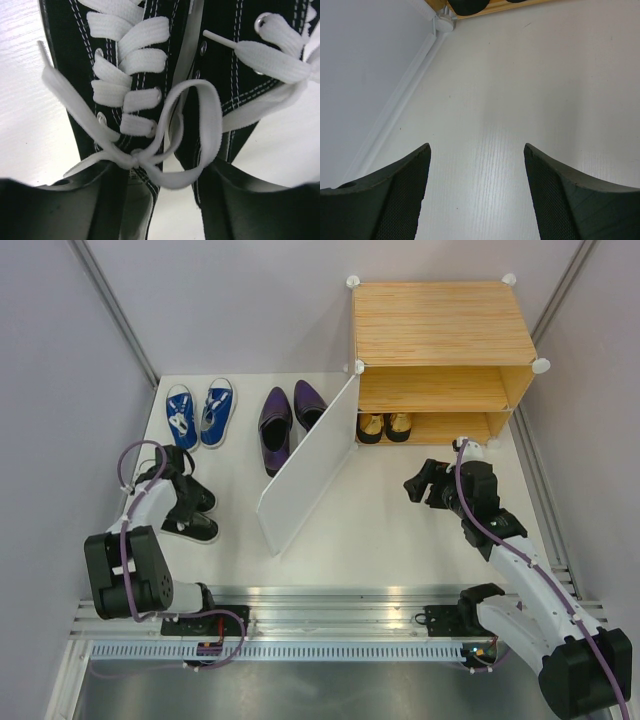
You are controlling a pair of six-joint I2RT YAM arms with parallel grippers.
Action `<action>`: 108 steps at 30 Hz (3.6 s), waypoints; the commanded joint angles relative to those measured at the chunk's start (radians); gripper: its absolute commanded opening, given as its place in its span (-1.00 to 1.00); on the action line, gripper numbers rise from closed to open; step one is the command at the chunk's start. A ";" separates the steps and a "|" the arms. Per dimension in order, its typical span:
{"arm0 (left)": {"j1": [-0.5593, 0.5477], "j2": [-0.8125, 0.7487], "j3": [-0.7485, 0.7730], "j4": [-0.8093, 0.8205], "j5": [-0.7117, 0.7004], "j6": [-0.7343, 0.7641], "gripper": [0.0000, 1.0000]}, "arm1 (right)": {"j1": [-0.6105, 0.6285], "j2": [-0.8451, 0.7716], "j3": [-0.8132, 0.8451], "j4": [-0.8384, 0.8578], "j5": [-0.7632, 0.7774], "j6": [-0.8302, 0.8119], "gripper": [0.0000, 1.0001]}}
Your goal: Place and organize the shoes in the shoe cabinet
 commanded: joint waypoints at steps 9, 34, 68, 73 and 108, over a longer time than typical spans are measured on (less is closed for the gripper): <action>0.028 0.089 0.035 0.027 0.055 0.034 -0.65 | 0.002 -0.004 0.003 0.036 -0.011 -0.004 0.57; 0.018 -0.534 0.425 -0.118 0.251 0.417 -0.95 | 0.000 -0.028 0.012 0.045 -0.075 0.045 0.57; -0.054 -0.597 -0.111 -0.270 0.287 0.229 0.51 | 0.002 -0.011 -0.046 0.065 -0.029 0.000 0.68; -0.078 -0.571 -0.098 -0.309 0.242 0.209 0.52 | 0.000 -0.005 -0.049 0.072 -0.035 0.003 0.68; -0.089 -0.250 -0.124 -0.086 0.230 0.221 0.33 | 0.002 -0.036 -0.062 0.069 -0.058 0.009 0.65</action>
